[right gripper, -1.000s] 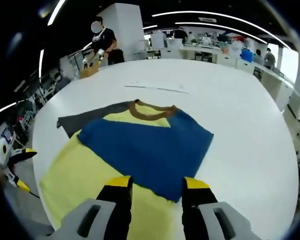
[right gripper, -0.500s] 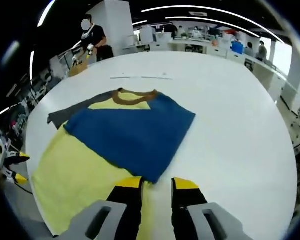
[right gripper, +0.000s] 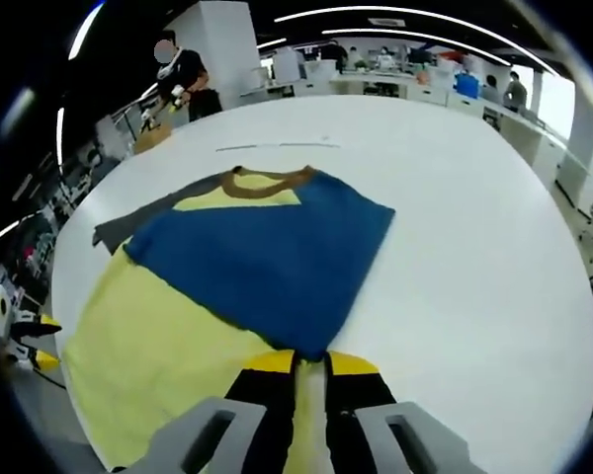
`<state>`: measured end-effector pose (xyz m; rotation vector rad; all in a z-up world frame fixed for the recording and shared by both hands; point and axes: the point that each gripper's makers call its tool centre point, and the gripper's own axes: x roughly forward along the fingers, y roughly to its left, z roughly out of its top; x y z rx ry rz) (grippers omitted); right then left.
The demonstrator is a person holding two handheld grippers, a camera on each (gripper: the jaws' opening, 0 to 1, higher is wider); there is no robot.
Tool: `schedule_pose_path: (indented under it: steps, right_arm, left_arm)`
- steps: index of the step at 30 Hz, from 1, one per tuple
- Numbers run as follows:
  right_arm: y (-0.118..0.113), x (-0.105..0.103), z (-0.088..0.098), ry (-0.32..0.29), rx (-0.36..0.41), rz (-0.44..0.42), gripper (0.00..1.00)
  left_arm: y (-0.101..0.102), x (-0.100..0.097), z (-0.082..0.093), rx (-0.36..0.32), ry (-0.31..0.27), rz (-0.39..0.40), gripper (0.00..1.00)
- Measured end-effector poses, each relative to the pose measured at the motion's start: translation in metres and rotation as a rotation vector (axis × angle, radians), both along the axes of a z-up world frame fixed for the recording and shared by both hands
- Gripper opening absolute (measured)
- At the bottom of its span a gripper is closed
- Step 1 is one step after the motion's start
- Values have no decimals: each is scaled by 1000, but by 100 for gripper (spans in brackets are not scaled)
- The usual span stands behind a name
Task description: Fold the garment on the visible template until the final outline fits inside the template.
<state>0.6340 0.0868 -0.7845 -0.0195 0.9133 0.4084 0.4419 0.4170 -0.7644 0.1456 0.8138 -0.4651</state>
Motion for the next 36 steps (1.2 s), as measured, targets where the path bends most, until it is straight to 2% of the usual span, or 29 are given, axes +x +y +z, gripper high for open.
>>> schedule_pose_path:
  steps: [11, 21, 30, 34, 36]
  right_arm:
    - [-5, 8, -2, 28, 58, -64, 1]
    - [-11, 15, 2, -1, 32, -70, 0]
    - [-11, 14, 3, -3, 27, -64, 0]
    - [-13, 13, 2, 2, 14, -55, 0]
    - [-14, 13, 2, 3, 12, -51, 0]
  left_arm:
    - [-6, -5, -8, 18, 29, -41, 26]
    - [-2, -9, -17, 62, 64, -61, 21]
    - [-11, -9, -17, 32, 69, -79, 17]
    - [-9, -13, -24, 62, 102, -85, 15]
    - [-9, -14, -24, 51, 109, -83, 12]
